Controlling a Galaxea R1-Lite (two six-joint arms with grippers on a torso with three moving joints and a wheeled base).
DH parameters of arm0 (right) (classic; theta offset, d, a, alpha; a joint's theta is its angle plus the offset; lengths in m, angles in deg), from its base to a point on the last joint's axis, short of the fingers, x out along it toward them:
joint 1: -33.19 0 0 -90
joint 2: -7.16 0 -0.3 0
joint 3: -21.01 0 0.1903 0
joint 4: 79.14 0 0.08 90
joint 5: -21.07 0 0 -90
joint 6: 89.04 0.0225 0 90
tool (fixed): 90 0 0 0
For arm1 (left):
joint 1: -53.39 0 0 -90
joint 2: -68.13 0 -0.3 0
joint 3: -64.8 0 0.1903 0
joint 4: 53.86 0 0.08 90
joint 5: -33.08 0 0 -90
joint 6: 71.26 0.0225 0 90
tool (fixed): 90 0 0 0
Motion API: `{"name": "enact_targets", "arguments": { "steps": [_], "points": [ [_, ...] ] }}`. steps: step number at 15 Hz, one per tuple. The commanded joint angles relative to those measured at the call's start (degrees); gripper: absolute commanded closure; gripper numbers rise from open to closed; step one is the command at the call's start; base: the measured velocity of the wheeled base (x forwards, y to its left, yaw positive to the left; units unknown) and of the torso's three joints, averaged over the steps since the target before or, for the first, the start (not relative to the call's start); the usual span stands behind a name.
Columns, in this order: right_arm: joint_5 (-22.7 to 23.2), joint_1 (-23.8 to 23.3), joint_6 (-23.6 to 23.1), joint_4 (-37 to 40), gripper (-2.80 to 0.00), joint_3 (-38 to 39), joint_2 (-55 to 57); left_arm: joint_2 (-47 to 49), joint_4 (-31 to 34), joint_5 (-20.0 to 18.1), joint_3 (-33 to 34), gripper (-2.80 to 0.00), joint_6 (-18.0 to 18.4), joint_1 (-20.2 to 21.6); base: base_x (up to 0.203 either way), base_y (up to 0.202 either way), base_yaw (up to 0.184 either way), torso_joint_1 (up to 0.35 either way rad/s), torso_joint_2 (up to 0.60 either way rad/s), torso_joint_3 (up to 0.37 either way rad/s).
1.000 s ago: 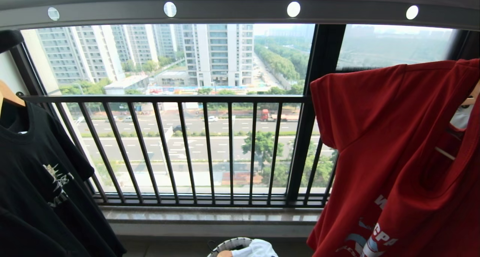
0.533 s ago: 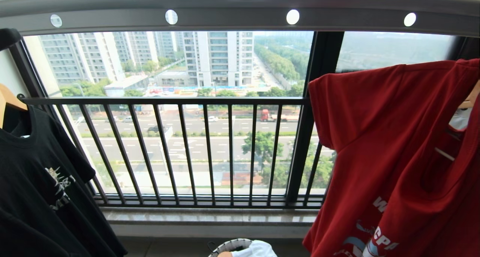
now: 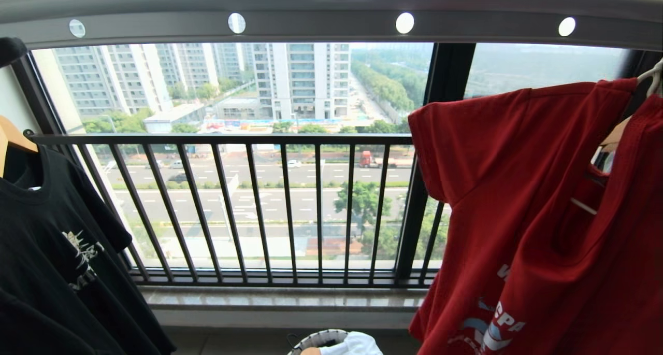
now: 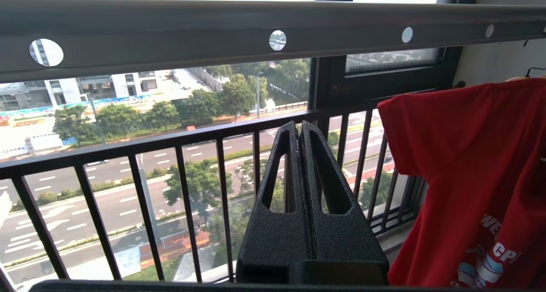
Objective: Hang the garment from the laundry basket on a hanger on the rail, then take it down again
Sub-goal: Hang the clothes rack on the clothesline
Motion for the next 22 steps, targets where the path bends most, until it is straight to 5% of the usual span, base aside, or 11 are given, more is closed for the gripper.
{"name": "enact_targets", "arguments": {
  "steps": [1, 14, 22],
  "points": [
    [-0.14, 3.90, 0.07, 0.11, 0.00, 0.12, 1.98, 0.26, -0.03, -0.08, -0.09, 0.00, -0.08, 0.01, 0.000, 0.000, 0.000, 0.000, 0.00, 0.000],
    [-0.45, 12.96, 0.09, -11.35, 0.00, 2.07, 13.71, -0.52, 0.04, 0.01, -0.88, 0.00, -0.08, 0.01, 0.000, 0.000, 0.000, 0.000, 0.00, 0.000],
    [-5.90, 17.09, -0.47, -16.13, 0.00, -1.68, 20.33, -1.05, -0.03, 0.01, -0.88, 0.00, -0.08, 0.01, 0.000, 0.000, 0.000, 0.000, 0.00, 0.000]
  ]
}}
